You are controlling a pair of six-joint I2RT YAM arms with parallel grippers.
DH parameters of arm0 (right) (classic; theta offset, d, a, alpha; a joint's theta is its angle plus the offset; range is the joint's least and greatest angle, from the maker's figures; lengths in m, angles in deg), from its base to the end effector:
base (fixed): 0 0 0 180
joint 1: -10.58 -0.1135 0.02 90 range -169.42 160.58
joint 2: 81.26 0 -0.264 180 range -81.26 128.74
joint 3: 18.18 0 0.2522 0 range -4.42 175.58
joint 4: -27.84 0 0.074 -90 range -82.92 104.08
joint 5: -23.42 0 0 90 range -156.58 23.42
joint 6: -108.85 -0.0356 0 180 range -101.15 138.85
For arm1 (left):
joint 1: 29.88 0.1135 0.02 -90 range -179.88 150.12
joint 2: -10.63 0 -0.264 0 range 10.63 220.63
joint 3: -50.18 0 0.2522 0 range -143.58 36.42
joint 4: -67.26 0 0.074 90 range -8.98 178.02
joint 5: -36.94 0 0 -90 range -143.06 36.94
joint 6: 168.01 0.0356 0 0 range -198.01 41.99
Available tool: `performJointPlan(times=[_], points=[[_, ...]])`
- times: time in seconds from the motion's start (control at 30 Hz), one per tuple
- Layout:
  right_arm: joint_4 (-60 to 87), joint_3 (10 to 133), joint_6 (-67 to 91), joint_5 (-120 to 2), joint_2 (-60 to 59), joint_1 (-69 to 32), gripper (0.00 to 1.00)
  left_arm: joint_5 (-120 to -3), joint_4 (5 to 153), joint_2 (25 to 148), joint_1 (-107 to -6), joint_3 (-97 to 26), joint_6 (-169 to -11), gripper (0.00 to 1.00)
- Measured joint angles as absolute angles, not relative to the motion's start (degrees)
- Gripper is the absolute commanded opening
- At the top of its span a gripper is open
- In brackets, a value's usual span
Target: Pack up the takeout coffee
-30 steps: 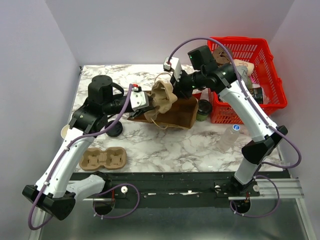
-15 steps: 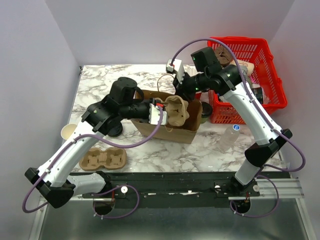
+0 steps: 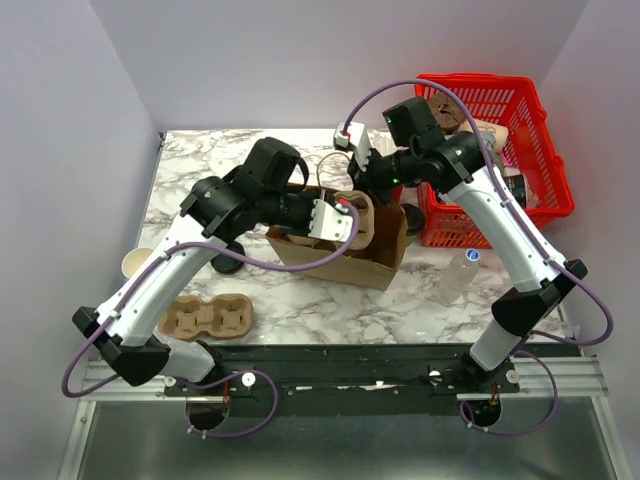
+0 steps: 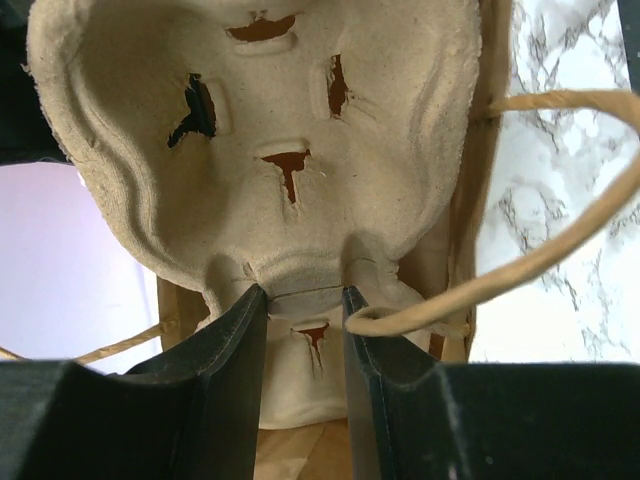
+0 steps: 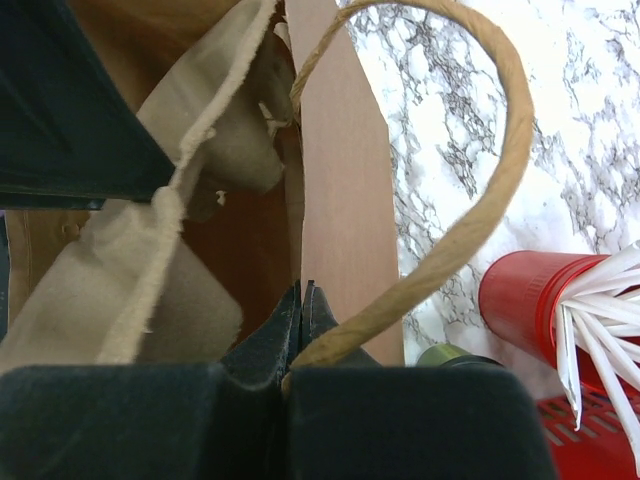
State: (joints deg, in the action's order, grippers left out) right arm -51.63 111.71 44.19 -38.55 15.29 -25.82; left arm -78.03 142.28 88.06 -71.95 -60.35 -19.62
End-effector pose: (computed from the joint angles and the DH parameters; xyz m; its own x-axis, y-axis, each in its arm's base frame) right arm 0.2588 0.2116 0.4384 -0.1881 -0.6080 -0.7713 -0.9587 0.2844 0.0096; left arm 0.1777 -0.1806 0.4379 0.4559 0.6285 -0.6302 0.8629 -0.1388 0.4859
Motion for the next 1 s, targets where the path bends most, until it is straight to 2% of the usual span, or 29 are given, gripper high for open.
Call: performJointPlan(times=[0.23, 0.4, 0.67, 0.83, 1.0], points=[[-52.51, 111.71, 45.22, -38.57, 15.25, -25.8, 0.01, -76.11, 146.6, 93.4, -71.95, -64.85, -17.59, 0.0], [-52.46, 111.39, 45.55, -38.55, 15.03, -25.82, 0.0, -80.31, 147.87, 93.2, -70.9, -65.33, -16.28, 0.0], [-52.48, 110.36, 46.12, -38.55, 14.39, -25.82, 0.01, -88.18, 138.3, 85.07, -67.07, -54.4, -19.84, 0.0], [-52.48, 110.36, 46.97, -38.61, 14.33, -25.82, 0.01, -93.79, 132.92, 85.77, -62.42, -54.18, -25.48, 0.0], [-52.53, 110.36, 47.47, -39.09, 14.33, -25.8, 0.01, -96.7, 131.41, 88.08, -61.98, -54.1, -29.28, 0.0]])
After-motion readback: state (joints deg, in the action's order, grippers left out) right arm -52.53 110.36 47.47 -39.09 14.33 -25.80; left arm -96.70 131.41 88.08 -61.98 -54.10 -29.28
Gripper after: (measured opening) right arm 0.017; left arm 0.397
